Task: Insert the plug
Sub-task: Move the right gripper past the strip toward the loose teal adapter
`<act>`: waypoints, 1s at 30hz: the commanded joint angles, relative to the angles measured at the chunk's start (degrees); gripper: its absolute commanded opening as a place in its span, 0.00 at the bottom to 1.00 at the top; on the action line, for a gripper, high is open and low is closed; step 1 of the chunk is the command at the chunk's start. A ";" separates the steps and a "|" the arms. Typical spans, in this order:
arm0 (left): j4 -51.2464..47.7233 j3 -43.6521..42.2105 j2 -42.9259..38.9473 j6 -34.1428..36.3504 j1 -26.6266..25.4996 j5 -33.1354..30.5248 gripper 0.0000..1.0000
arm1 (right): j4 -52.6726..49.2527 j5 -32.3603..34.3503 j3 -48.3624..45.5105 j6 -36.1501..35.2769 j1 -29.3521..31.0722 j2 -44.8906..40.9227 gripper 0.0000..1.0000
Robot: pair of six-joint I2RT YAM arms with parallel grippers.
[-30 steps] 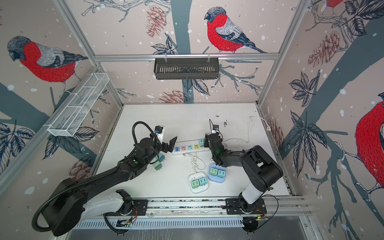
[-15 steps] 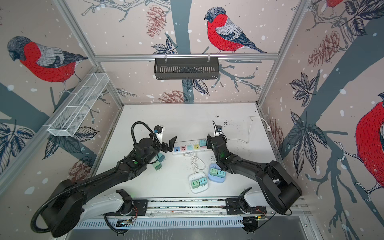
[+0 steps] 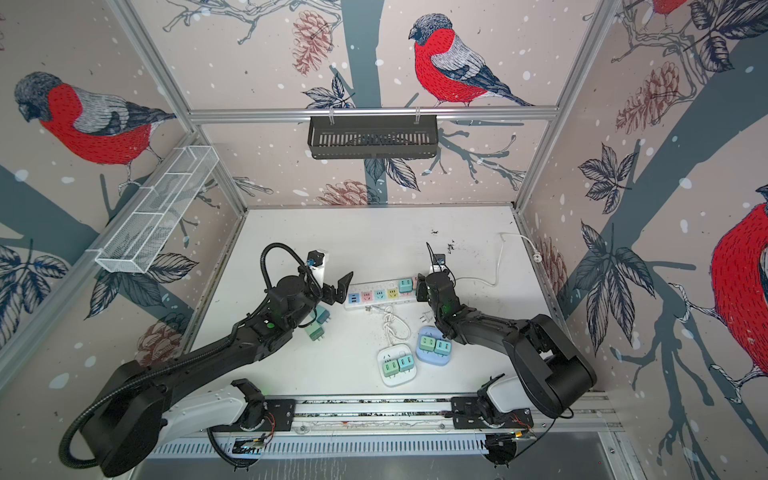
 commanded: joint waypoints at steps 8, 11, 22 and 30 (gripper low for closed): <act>1.35 0.26 -0.39 -0.17 0.12 0.16 0.98 | 0.62 -2.33 2.34 -2.09 -0.39 2.10 0.55; 1.30 0.22 -0.36 -0.17 0.08 0.10 0.98 | 0.11 -2.43 2.91 -2.36 -0.67 2.61 0.55; 1.07 0.62 0.26 -0.17 0.12 0.50 0.98 | 0.35 -3.68 1.53 -1.82 -1.49 3.57 0.49; 1.00 0.62 -0.01 -0.08 0.12 0.33 0.98 | 3.37 0.40 -2.75 -0.50 1.77 2.18 0.43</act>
